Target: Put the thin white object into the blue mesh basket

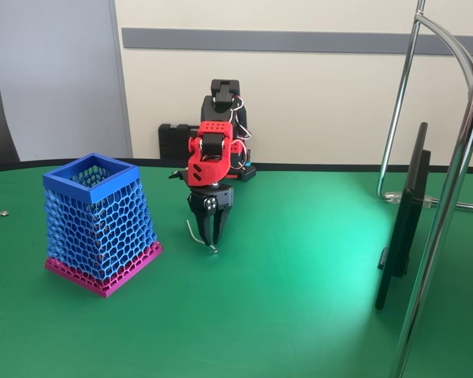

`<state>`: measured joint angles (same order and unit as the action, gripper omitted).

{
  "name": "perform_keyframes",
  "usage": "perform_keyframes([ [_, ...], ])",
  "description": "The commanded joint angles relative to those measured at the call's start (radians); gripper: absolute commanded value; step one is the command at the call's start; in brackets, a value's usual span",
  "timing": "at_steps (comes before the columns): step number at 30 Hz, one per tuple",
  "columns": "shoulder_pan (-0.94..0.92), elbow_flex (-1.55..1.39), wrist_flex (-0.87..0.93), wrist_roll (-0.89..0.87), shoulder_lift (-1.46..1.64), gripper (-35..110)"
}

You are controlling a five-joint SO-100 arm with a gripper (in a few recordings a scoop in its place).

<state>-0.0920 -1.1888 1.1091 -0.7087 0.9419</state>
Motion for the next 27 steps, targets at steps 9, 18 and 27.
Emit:
perform_keyframes([
  [9, 0.008, 0.064, 0.037, -0.017, -0.029, 11],
  [18, 0.003, 0.098, 0.069, -0.008, -0.057, 11],
  [27, -0.003, 0.137, 0.097, 0.0, -0.083, 11],
])
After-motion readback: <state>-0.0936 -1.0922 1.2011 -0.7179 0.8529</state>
